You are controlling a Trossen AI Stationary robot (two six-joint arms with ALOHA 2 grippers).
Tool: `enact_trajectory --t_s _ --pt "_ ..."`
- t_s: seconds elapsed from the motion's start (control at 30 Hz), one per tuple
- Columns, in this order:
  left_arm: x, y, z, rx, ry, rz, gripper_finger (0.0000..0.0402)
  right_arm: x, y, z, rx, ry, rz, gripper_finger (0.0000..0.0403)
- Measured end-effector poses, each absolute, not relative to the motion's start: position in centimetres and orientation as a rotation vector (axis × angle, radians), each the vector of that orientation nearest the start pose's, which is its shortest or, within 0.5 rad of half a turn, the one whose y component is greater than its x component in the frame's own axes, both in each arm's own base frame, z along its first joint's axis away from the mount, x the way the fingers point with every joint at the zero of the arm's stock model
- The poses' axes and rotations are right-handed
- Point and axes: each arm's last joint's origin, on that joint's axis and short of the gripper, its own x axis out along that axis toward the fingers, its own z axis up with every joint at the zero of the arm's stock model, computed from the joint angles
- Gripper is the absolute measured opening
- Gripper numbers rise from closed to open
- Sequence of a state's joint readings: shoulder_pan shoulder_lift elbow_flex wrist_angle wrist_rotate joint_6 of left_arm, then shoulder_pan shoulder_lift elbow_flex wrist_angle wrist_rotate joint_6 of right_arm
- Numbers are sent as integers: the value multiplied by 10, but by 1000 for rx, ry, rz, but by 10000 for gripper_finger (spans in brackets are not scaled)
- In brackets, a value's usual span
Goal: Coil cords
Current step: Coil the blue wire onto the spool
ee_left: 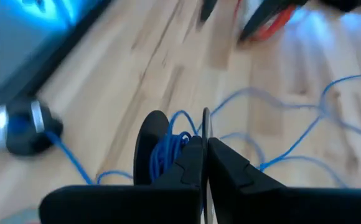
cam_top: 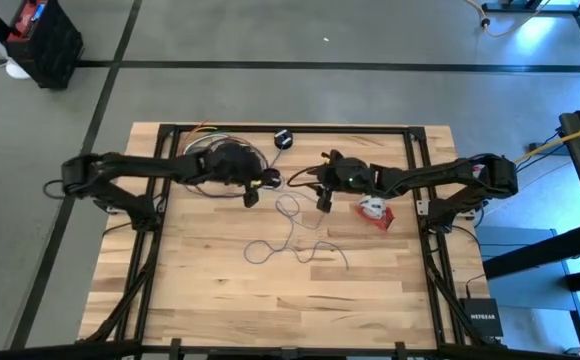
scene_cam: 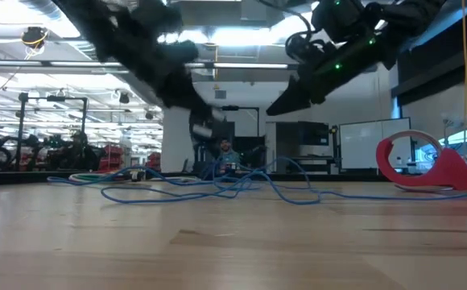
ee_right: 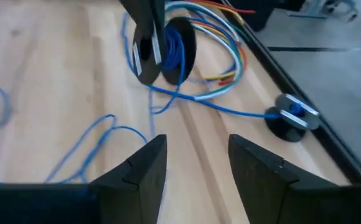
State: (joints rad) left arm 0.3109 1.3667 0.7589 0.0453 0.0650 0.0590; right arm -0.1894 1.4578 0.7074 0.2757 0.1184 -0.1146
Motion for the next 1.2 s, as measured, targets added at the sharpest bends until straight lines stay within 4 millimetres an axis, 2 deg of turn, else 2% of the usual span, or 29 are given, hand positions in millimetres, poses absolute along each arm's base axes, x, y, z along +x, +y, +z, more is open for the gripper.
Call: enact_trajectory --t_s 0.13,0.33,0.53,0.83,1.0,1.2 --pt "264 64 245 35 465 204 1 292 -57 200 -62 459 -203 177" --pt "259 44 263 101 388 137 1 294 -57 203 -37 420 -203 177" --pt "261 34 266 175 361 123 1 297 -53 208 -47 357 -184 177" --pt "266 13 275 320 251 38 2 303 -35 218 -124 251 -121 177" --pt "267 3 277 345 233 1 1 303 -25 222 -163 228 -86 177" --pt "267 1 277 345 228 -6 2 303 -13 233 -211 147 -52 177"
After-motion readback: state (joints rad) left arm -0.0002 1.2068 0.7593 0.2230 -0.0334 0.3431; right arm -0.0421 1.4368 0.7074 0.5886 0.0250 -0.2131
